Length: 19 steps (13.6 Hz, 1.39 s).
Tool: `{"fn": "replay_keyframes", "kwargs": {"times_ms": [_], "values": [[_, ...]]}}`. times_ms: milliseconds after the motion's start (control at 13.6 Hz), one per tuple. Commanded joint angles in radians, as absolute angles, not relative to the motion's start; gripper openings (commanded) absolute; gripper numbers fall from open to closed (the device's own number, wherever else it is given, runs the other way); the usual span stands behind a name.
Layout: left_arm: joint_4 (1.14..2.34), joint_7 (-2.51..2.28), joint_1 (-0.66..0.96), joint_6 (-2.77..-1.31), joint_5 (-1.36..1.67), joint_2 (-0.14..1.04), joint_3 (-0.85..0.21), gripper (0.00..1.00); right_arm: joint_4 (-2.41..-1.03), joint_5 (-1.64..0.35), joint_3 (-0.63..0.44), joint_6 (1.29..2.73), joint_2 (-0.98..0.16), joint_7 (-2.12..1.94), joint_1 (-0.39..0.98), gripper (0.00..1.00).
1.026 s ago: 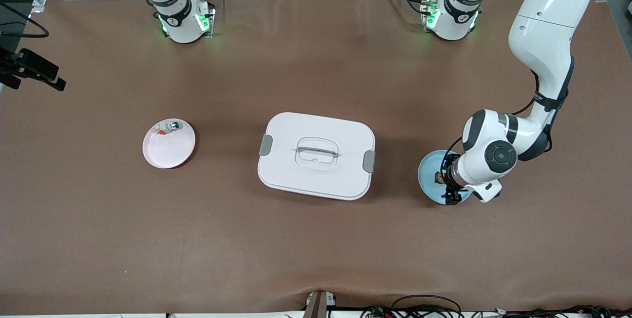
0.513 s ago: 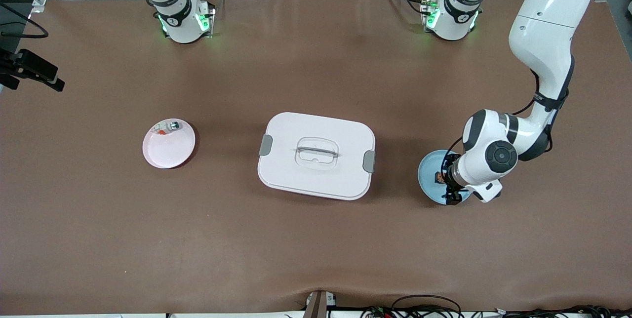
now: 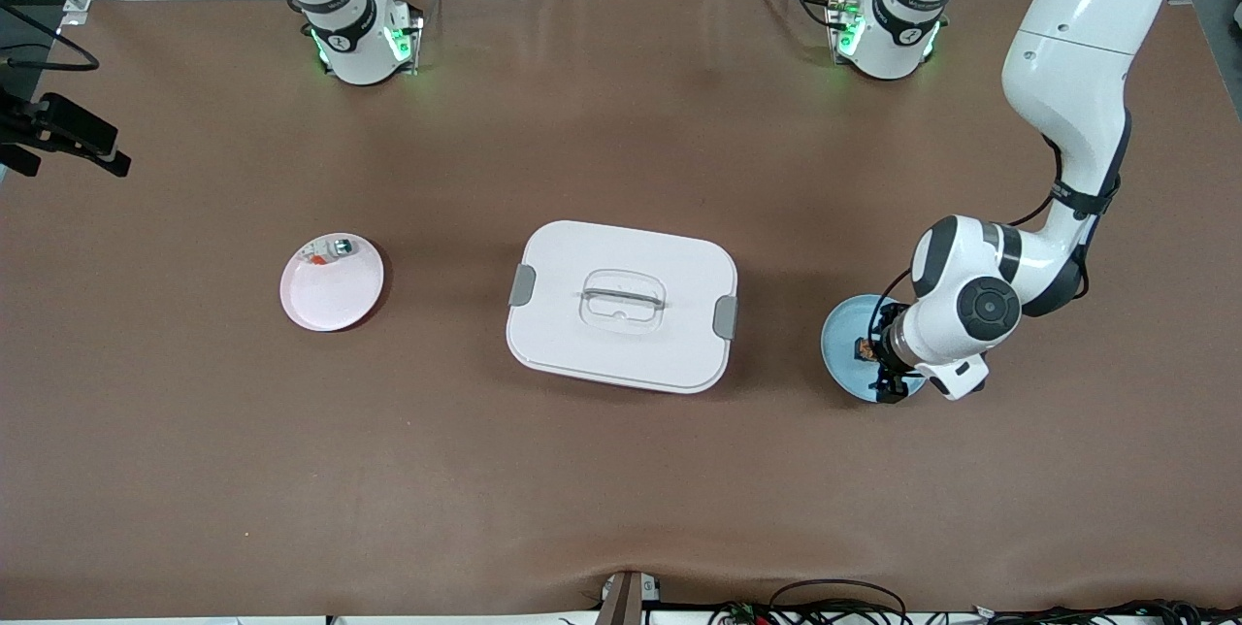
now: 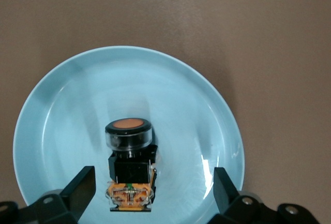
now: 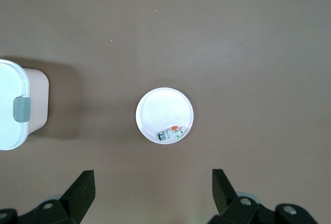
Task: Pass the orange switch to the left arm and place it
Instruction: 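Lower the switch with the left gripper onto the light-blue plate, then open the left gripper to release the switch on the plate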
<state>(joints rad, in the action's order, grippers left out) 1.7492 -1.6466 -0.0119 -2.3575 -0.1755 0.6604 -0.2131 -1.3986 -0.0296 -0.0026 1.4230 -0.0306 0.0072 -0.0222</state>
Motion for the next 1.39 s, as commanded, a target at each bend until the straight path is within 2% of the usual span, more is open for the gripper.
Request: {"fn": "replay_keyframes", "kwargs": {"times_ms": [0, 220, 586, 1319], "values": [[1.766, -1.49, 0.009, -2.376, -0.147, 0.635, -0.167, 1.0, -1.41, -0.018, -0.002, 1.419, -0.012, -0.006, -0.02, 1.0], [1.799, -1.297, 0.023, -2.451, -0.121, 0.608, -0.135, 1.0, -1.41, -0.029, -0.005, 1.42, -0.012, -0.002, -0.023, 1.0], [1.853, -0.884, 0.028, -2.476, -0.069, 0.557, -0.133, 1.0, -1.408, -0.029, -0.005, 1.419, -0.012, 0.006, -0.02, 1.0], [1.911, -0.382, 0.037, -2.497, -0.005, 0.483, -0.094, 1.0, -1.408, -0.029, -0.005, 1.425, -0.014, 0.005, -0.021, 1.0]]}}
